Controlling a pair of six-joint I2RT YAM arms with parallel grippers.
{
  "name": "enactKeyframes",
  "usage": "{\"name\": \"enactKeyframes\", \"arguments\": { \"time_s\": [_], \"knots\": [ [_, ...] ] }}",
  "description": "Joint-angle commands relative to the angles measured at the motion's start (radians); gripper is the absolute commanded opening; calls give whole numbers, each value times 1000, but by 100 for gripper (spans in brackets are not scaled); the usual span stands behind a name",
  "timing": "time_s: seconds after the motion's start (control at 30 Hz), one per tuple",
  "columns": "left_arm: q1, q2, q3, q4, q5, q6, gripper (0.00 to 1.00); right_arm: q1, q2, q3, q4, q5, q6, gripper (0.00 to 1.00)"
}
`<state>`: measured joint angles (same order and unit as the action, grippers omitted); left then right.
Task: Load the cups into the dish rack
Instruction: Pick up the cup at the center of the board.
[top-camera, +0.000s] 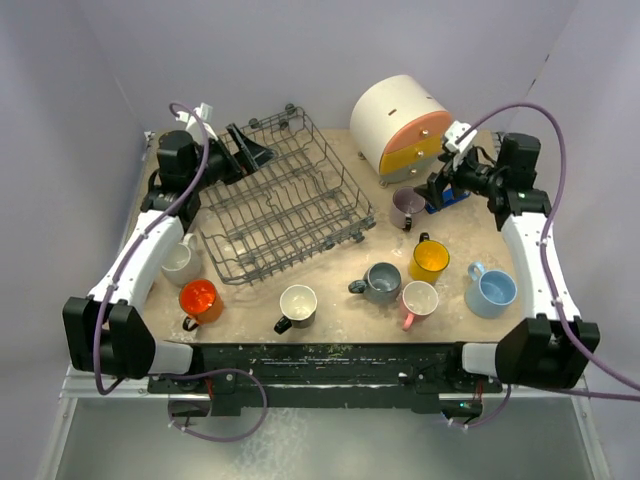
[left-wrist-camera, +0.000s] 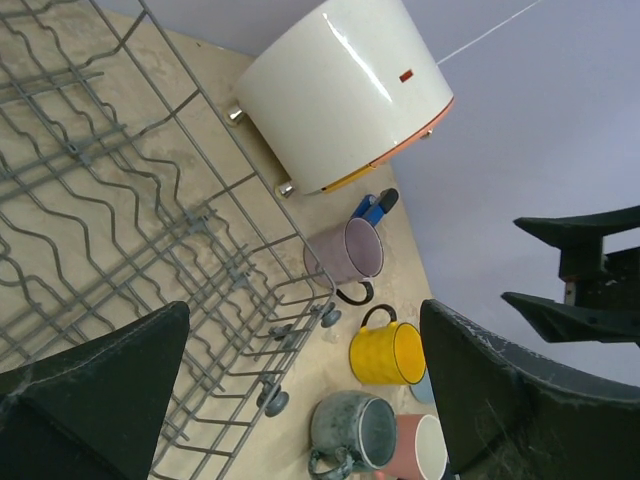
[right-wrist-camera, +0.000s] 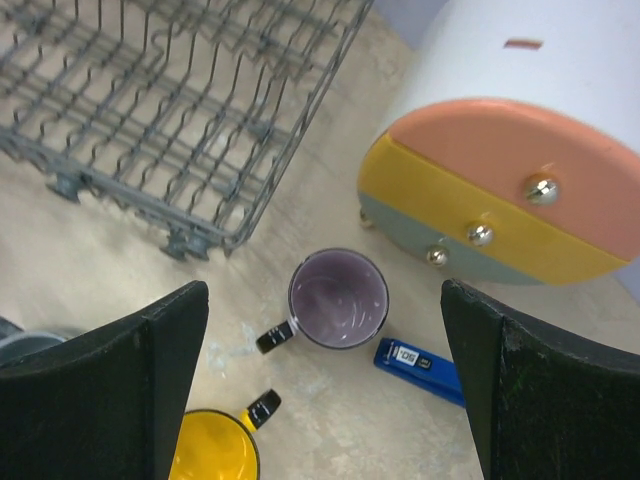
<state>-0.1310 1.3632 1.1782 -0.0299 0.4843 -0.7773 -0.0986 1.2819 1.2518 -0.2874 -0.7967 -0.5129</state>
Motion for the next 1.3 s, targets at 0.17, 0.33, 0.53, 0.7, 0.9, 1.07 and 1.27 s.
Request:
{"name": "enactKeyframes", "arguments": {
  "time_s": [0.17, 0.33, 0.53, 0.7, 0.9, 1.07, 1.27],
  "knots": [
    [-51, 26, -57, 158, -16, -110, 99, 6, 273, 140, -279, 95, -224, 99],
    [-50, 64, -67, 188, -32, -161, 99, 39, 407, 219, -276, 300, -151, 93],
    [-52, 99, -56, 194, -39, -196, 100, 73, 474, 214, -117, 461, -24, 76],
    [-52, 121, -41, 194, -39, -207, 100, 102, 517, 196, -26, 503, 25, 63],
    [-53, 127, -29, 188, -37, -215, 100, 121, 551, 160, 25, 525, 54, 46],
    [-53, 118, -35, 185, -46, -216, 100, 128, 568, 111, 74, 539, 66, 37],
    [-55, 122, -30, 198, -37, -221, 99, 134, 616, 110, 88, 536, 86, 25]
  ]
}}
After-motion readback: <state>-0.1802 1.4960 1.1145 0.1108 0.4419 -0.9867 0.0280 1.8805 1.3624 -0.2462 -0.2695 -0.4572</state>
